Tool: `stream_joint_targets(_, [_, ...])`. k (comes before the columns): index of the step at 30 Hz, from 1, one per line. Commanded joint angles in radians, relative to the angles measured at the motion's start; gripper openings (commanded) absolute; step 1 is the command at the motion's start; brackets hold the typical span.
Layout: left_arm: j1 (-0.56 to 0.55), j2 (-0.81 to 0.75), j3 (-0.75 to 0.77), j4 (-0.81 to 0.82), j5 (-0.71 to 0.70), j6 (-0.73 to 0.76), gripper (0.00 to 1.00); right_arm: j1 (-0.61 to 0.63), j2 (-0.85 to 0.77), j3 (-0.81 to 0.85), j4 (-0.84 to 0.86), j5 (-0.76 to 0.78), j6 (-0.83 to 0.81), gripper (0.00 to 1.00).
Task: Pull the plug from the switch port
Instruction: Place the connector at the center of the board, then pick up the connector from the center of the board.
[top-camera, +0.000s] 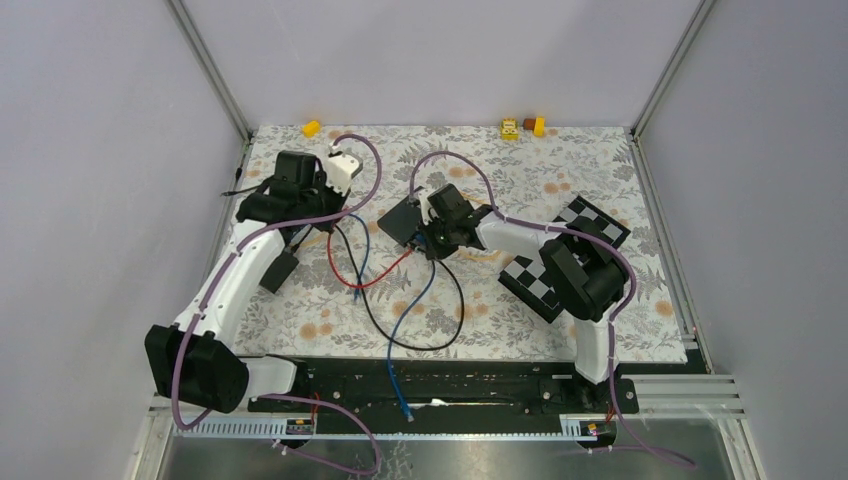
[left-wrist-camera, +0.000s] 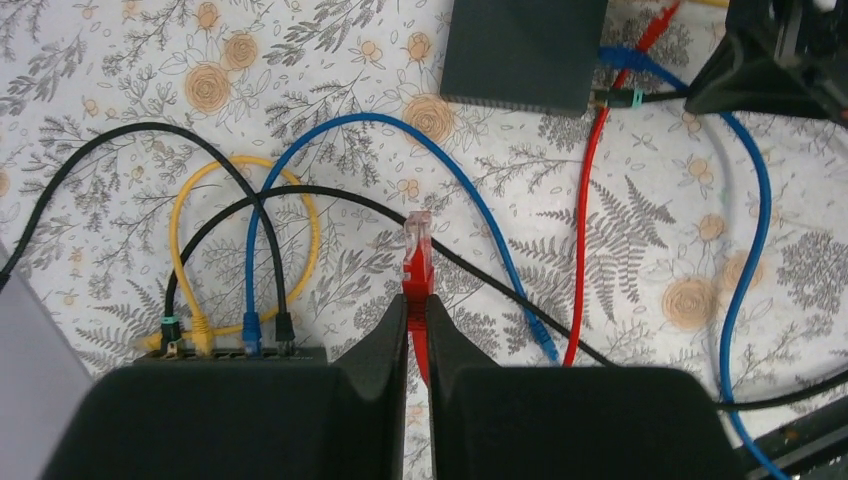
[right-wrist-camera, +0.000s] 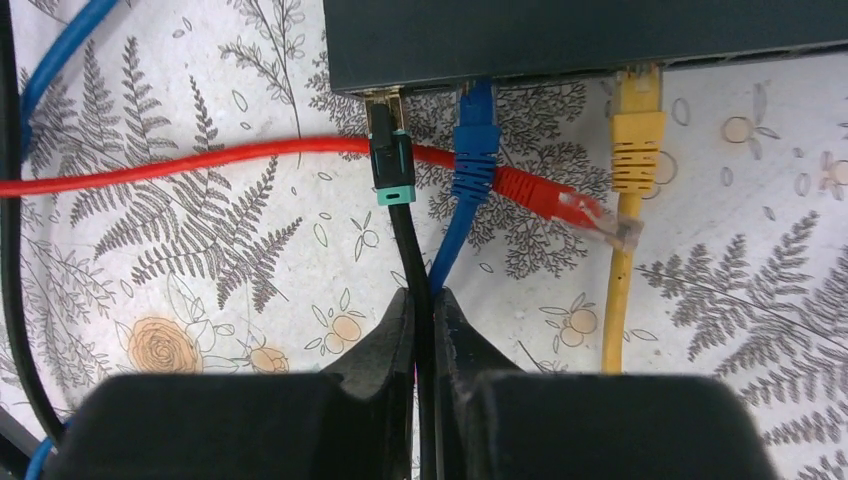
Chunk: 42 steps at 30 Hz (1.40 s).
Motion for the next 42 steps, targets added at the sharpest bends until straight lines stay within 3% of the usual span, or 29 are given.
stream_joint_targets(1, [0.006,-0.003,0.116,-0.127,0.006,0.123,0.0,0.004,-0.091,0.083,-0.004,0.088,0.023,0.01])
stream_joint_targets(12, [0.006,-0.043,0.282,-0.198,-0.148,0.194,0.0,-0.009,-0.096,0.123,-0.041,0.115,-0.023,0.0])
stream_joint_targets(17, [0.005,-0.033,0.228,-0.172,-0.063,0.206,0.0,-0.019,-0.084,0.118,-0.051,0.079,-0.022,0.0])
stream_joint_targets(18, [0.005,-0.024,0.203,-0.178,-0.027,0.229,0.02,-0.02,-0.082,0.117,-0.052,0.073,-0.022,0.0])
stream_joint_targets(20, [0.003,-0.007,0.136,-0.17,0.041,0.264,0.18,-0.026,-0.077,0.115,-0.056,0.065,-0.022,0.0])
stream_joint_targets(23, [0.001,0.057,0.055,-0.124,-0.007,0.2,0.42,-0.038,-0.075,0.109,-0.057,0.048,-0.022,0.0])
stream_joint_targets(27, [0.004,0.117,-0.045,-0.003,-0.067,0.061,0.54,-0.052,-0.071,0.098,-0.057,0.026,-0.02,0.0])
stream_joint_targets(31, [0.012,0.169,-0.121,0.086,-0.086,-0.027,0.6,-0.063,-0.069,0.083,-0.057,0.01,-0.02,0.0])
stream_joint_targets(42, [0.088,0.349,-0.146,0.18,-0.046,-0.102,0.59,-0.076,-0.067,0.064,-0.051,-0.018,-0.021,0.01])
